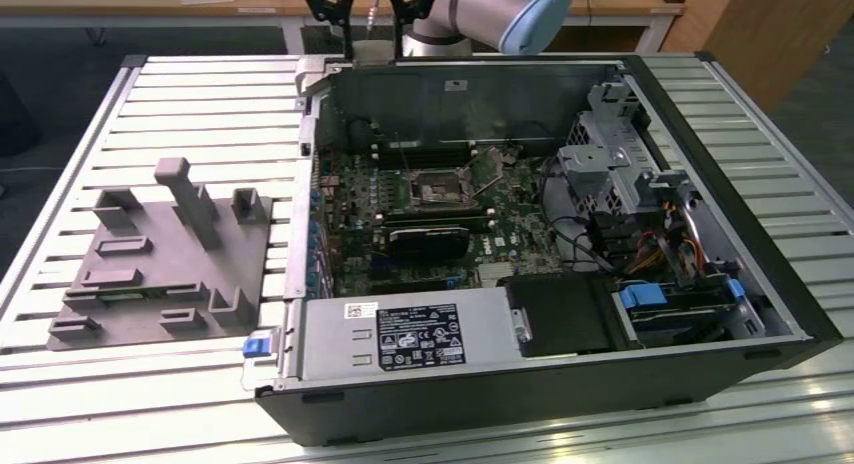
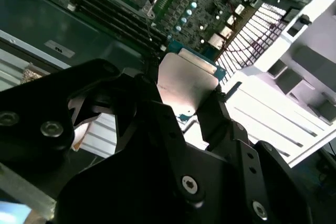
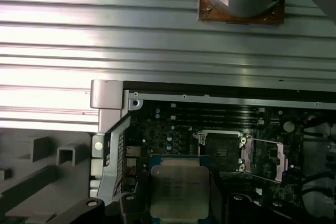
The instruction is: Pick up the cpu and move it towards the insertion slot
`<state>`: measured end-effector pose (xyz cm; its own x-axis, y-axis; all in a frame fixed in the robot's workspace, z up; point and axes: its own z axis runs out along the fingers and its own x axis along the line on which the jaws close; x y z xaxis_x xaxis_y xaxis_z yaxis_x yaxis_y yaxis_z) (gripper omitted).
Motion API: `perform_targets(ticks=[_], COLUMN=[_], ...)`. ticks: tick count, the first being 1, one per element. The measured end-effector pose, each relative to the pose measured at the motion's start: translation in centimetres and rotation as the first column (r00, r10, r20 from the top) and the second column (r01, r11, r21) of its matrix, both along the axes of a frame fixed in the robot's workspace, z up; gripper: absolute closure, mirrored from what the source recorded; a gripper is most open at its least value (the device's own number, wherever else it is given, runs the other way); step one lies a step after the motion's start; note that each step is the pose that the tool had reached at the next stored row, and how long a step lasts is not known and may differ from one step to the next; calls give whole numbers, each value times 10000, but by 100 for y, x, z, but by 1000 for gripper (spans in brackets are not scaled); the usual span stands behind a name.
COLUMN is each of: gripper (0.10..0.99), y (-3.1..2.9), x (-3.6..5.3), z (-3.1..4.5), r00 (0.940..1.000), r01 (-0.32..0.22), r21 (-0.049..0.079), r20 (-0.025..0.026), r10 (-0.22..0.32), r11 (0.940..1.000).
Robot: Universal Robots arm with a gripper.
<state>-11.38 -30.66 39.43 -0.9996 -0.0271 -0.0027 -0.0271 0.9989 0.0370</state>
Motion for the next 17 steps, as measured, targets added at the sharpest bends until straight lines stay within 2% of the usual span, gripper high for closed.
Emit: perform_targets(ticks=[9,14,17], gripper=[545,545,545], y=[-66,-76,-76], x=[151,305,441], z=[-6,-11,-16], r00=[10000,10000,10000], r01=[9,7,7], r21=[0,1,0], r20=[0,0,0], r10=[-9,-7,-7], r11=[10000,10000,10000])
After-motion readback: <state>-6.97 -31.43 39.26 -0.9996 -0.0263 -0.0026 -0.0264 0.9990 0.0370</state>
